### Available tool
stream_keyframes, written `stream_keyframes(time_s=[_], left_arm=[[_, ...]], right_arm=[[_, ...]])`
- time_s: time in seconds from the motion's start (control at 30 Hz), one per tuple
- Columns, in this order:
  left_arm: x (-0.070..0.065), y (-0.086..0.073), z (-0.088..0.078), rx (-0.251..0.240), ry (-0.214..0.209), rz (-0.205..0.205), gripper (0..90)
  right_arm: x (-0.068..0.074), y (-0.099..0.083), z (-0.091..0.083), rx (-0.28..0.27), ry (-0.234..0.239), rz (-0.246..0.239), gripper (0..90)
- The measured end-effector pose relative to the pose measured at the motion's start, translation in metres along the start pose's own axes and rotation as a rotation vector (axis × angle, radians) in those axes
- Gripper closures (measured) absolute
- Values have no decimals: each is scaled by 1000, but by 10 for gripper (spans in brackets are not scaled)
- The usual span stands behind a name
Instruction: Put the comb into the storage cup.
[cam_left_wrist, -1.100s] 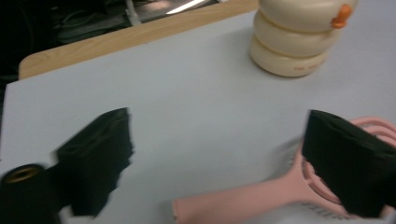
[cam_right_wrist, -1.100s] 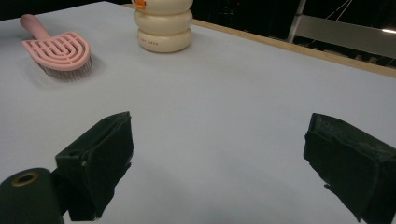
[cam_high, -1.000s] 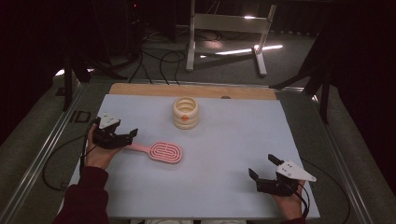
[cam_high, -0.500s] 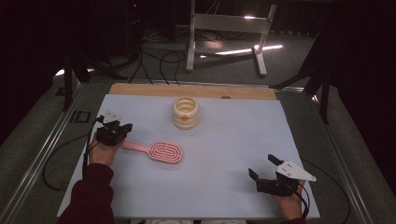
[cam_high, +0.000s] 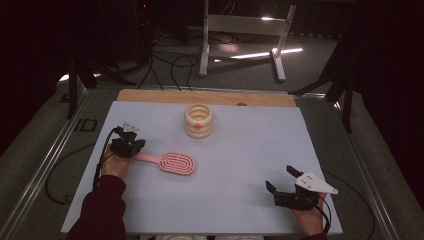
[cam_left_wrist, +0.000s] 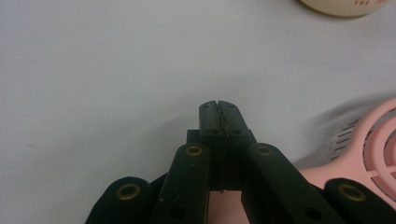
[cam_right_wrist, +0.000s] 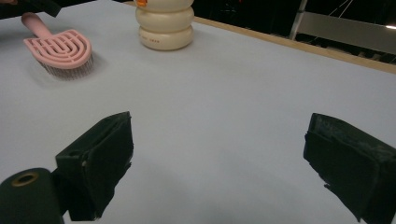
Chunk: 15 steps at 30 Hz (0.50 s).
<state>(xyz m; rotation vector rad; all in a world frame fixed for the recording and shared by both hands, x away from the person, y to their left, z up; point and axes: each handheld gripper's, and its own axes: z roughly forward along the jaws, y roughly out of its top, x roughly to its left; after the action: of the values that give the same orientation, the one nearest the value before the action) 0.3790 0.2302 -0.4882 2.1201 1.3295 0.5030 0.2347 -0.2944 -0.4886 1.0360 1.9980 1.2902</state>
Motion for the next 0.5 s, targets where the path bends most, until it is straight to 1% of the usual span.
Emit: stream_keyframes(time_s=[0.1,0.17,0.2,0.23,0.27,0.3,0.33,0.5], left_arm=[[-1,-1,2,13,-5,4,900],[-2,-2,3,27,-1,14,900],[-1,-5,4,42,2,13,900],[-1,-5,4,42,2,13,900],[1,-8,5,49,-3,3,900],[1,-8,5,49,-3,3,900],[2,-10,6,58,-12,-4,900],[2,-15,6,66,-19,-11,900]], right_arm=[[0,0,0,1,0,0,81],[0,0,0,-1,0,-1,82],[0,0,0,-2,-1,-2,82],[0,0,0,-2,-1,-1,82],[0,0,0,-2,0,-1,82],[0,0,0,-2,0,-1,82],[0,0,0,2,0,0,82],[0,0,1,7,-1,-4,82]])
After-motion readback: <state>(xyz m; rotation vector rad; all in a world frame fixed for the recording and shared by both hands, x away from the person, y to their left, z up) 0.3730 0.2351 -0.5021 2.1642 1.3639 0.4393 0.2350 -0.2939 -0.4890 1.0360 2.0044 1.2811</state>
